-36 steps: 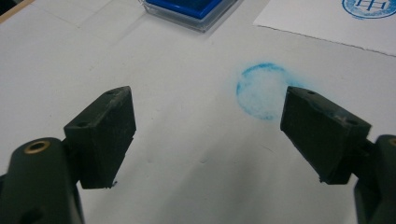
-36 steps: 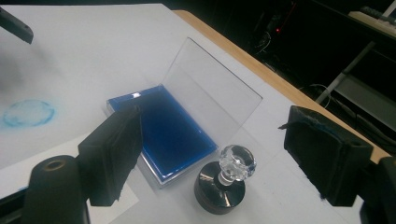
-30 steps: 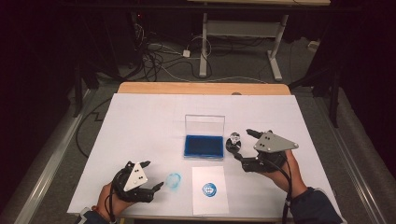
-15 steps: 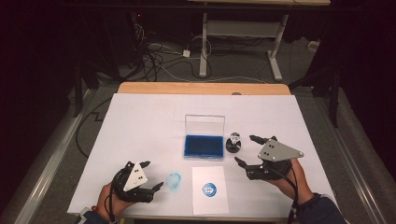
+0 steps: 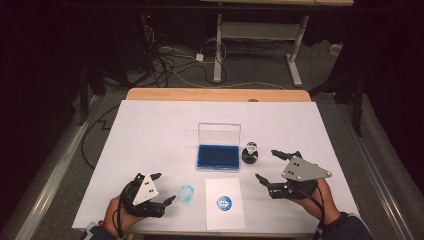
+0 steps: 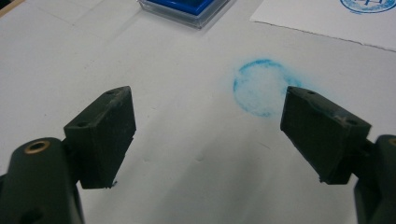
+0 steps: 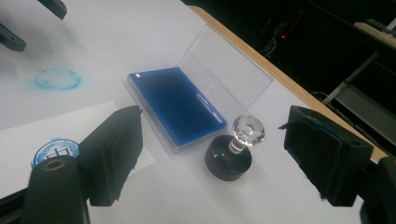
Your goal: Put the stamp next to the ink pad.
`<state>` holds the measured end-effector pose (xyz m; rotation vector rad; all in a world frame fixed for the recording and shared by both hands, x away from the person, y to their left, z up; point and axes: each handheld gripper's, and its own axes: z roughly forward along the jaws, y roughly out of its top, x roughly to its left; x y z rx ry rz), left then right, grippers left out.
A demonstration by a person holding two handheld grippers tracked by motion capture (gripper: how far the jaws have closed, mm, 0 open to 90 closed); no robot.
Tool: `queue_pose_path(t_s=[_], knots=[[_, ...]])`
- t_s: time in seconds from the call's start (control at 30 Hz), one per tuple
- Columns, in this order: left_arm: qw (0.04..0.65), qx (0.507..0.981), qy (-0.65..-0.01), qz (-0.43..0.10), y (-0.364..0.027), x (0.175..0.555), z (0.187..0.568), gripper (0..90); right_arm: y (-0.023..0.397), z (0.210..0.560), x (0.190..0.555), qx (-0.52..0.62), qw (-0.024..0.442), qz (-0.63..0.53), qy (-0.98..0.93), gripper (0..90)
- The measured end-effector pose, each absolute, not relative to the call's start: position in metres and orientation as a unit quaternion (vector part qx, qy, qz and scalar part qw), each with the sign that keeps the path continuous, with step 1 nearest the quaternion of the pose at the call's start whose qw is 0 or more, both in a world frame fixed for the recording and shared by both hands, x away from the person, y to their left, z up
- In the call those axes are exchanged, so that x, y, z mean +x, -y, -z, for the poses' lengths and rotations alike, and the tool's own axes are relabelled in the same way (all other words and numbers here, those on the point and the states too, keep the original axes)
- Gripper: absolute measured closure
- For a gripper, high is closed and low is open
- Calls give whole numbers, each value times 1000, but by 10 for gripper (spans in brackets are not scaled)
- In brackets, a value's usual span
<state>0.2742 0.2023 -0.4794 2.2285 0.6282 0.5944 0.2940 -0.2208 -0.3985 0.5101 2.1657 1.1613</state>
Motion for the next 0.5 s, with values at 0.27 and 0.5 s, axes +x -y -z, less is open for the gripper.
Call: queue_pose_path(t_s=[0.27, 0.5], knots=[[365, 868, -244, -232, -202, 274, 479, 174, 228, 406, 289, 199, 318, -432, -820, 197], [364, 869, -242, -231, -201, 273, 480, 174, 236, 414, 282, 211, 320, -436, -814, 196]])
